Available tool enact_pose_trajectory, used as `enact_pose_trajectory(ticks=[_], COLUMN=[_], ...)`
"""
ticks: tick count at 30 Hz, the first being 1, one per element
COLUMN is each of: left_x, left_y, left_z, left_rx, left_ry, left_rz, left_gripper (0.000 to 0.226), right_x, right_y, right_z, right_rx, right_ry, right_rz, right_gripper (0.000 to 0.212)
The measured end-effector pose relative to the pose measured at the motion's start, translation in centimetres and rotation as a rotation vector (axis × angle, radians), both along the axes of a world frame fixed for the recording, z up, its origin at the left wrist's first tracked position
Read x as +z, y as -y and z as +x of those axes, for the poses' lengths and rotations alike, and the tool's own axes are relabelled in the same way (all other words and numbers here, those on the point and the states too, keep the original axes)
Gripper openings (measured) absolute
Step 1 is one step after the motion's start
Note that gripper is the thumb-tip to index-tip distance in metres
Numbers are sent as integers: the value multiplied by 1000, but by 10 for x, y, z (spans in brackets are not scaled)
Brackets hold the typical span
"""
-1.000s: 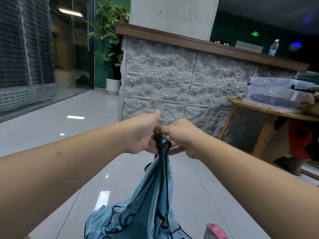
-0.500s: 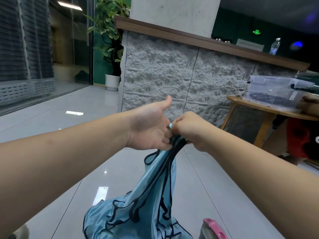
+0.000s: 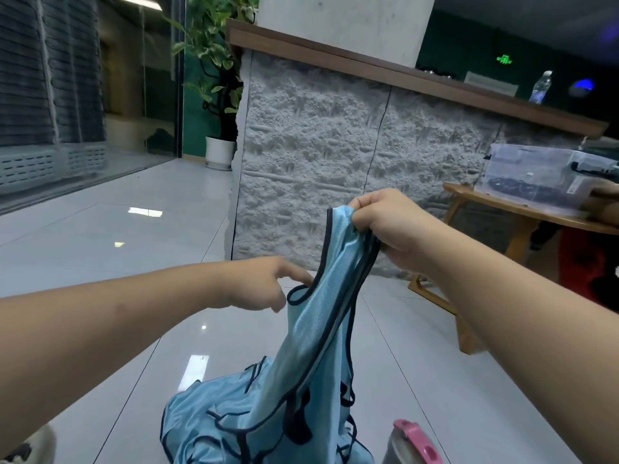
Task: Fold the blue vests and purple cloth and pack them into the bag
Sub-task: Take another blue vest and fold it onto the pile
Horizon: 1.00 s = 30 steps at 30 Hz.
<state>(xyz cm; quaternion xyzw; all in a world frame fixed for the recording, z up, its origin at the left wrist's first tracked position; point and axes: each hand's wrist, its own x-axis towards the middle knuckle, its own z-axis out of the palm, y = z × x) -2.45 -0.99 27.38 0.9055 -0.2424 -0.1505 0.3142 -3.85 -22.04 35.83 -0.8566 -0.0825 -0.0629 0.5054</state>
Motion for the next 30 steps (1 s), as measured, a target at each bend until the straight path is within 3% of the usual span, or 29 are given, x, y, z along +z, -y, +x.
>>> enact_pose_trajectory(ticks=[3, 7, 12, 15, 17, 19, 24, 27, 30], left_x=[-3, -6, -7, -3, -1, 1, 0, -1, -3], left_y=[5, 18, 27, 30, 31, 30, 40, 36, 26], left_z=[0, -2, 0, -6, -12, -14, -19, -13, -5], left_rx=[-85, -178, -97, -186, -226, -240, -106, -38, 1], left_ry=[7, 59, 163, 170, 189, 326, 602, 680, 719], left_rz=[-16, -198, -585, -613, -507, -248, 442, 569, 670], left_gripper=[73, 54, 46, 42, 33, 24, 38, 33, 46], right_x=[1, 6, 7, 7, 9, 11, 12, 9, 10], right_y=[-4, -7, -3, 2, 6, 11, 21, 28, 39], right_z=[1, 0, -1, 0, 1, 1, 4, 8, 13], right_rx=[68, 144, 194, 209, 199, 186, 184, 141, 68], right_ry=[13, 48, 83, 103, 127, 153, 157, 157, 179], right_rz=[21, 57, 99, 142, 175, 215, 262, 262, 273], right_gripper=[36, 36, 38, 36, 35, 36, 39, 38, 39])
